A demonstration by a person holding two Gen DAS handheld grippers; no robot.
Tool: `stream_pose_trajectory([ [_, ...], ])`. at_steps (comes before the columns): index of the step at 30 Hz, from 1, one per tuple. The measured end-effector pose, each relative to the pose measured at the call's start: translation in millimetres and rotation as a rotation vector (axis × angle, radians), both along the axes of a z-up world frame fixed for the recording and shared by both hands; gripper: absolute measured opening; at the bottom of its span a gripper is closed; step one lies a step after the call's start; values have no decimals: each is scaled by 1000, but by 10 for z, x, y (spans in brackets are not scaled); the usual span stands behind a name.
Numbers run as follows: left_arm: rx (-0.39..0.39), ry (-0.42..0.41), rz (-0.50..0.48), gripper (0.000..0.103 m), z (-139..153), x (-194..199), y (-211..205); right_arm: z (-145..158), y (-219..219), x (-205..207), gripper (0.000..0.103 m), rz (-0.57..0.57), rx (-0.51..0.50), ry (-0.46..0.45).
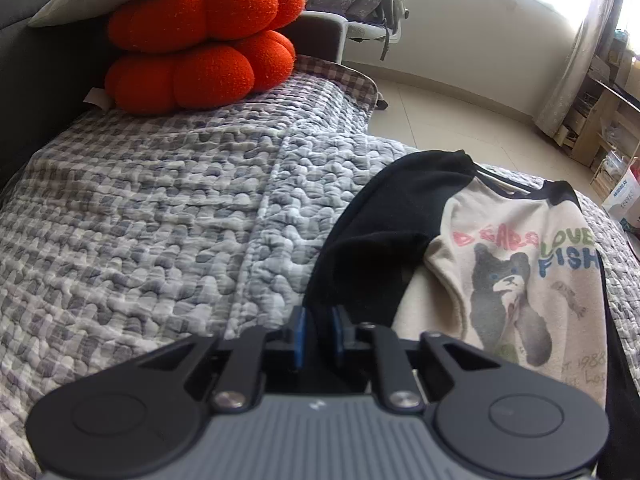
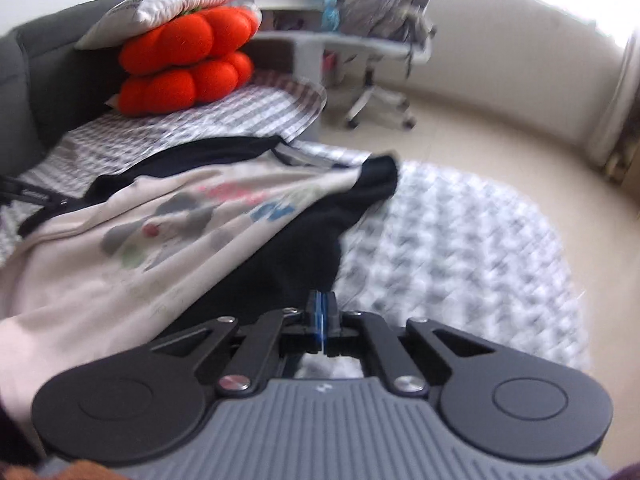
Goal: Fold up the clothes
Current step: 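Open both tools and release the shirt on the quilt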
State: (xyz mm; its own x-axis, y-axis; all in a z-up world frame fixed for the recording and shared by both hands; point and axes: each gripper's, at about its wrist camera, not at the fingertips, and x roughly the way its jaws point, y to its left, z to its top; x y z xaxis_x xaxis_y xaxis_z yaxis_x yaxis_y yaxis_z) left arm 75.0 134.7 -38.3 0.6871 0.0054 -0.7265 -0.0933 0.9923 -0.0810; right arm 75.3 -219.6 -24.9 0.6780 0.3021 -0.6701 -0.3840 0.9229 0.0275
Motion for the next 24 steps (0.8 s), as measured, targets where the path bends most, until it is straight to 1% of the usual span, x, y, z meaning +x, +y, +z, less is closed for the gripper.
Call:
stream_pose_trajectory([
  [2,14,6,1,13,-8,6,-23,-36,53,9,16,26,14,41],
  [3,13,9,3,13,-12,6,-19,-44,76,5,27,40,21,53],
  [4,10,12,6,13,-16,5,-14,-45,92,-9,40,45,25,56],
  [5,4,13,9,14,-19,0,-6,-38,114,-34,68,46,25,47],
  [6,-3,15,11,16,-23,-4,0,-18,138,-63,75,53,25,25],
  [7,-10,21,8,18,-27,-4,1,2,162,-93,75,60,25,3],
  [8,-16,26,7,25,-31,-4,-1,13,168,-99,75,58,26,-7],
  [9,-23,31,5,34,-35,-4,-3,23,175,-106,77,57,28,-17],
  [10,-32,35,0,39,-40,-1,-6,33,181,-113,77,54,29,-28],
  [11,-40,36,-6,43,-41,-1,-10,28,191,-111,78,43,18,-37],
  [13,-58,30,-14,46,-24,-7,-11,32,189,-115,78,4,-17,-89],
  [14,-70,26,-18,52,-14,-10,-8,56,186,-137,78,-16,-22,-133],
  [15,-97,18,-14,63,3,-16,18,88,150,-157,79,-32,-11,-174],
  [16,-125,10,-1,71,20,-23,50,124,106,-165,82,-54,14,-198],
  [17,-151,0,13,85,37,-31,80,159,62,-173,92,-76,38,-222],
  [18,-167,-17,34,96,59,-45,104,187,22,-181,103,-96,62,-243],
  [20,-197,-50,76,100,102,-73,150,243,-58,-195,103,-136,109,-284],
  [22,-214,-75,135,103,140,-94,193,276,-120,-164,103,-167,137,-269],
  [24,-220,-94,195,103,172,-113,235,290,-186,-135,103,-202,176,-252],
])
